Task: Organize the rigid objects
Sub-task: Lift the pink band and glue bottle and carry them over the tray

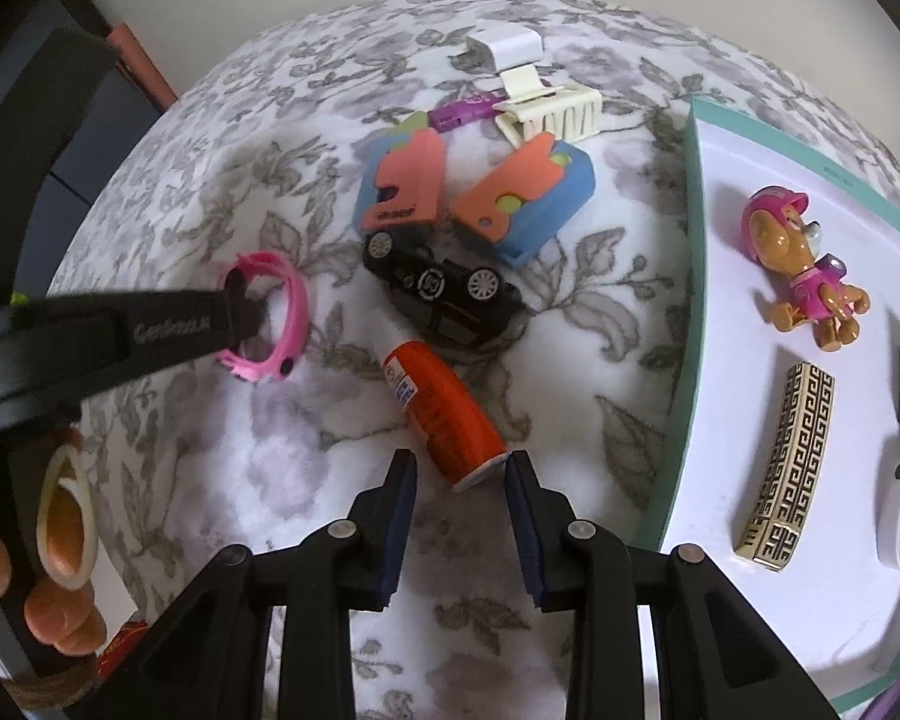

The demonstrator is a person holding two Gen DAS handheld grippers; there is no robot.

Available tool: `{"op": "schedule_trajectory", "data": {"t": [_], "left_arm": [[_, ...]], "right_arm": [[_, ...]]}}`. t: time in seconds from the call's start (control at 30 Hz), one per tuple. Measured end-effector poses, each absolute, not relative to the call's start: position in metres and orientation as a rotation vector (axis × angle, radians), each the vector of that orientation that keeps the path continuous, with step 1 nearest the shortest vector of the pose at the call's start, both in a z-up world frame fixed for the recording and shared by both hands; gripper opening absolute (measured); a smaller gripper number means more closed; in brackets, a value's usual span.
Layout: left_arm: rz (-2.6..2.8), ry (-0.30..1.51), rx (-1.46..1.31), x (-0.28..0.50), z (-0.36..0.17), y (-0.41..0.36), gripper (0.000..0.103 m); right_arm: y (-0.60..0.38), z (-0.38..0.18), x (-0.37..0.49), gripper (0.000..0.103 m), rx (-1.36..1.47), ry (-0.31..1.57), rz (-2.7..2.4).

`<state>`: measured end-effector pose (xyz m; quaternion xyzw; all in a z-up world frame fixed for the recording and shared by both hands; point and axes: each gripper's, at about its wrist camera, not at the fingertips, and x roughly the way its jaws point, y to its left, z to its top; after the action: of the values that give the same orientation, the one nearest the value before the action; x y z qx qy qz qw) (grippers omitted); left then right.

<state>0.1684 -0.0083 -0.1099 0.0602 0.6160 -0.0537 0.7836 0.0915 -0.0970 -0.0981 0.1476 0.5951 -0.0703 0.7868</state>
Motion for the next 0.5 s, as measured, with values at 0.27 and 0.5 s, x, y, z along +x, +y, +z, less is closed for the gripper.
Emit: {"op": "schedule_trajectory", "data": {"t": [0.27, 0.5], "left_arm": [[-0.119, 1.358, 0.139, 0.162, -0.124, -0.006, 0.012], [-0.124, 1.365, 0.131, 0.162, -0.126, -0.007, 0.012]], "right_arm": [[-0.094, -0.101, 0.107, 0.034, 0.291, 1.271, -0.166], [-0.089, -0.102, 0.118, 0.054, 0.23, 1.269, -0.143]]}}
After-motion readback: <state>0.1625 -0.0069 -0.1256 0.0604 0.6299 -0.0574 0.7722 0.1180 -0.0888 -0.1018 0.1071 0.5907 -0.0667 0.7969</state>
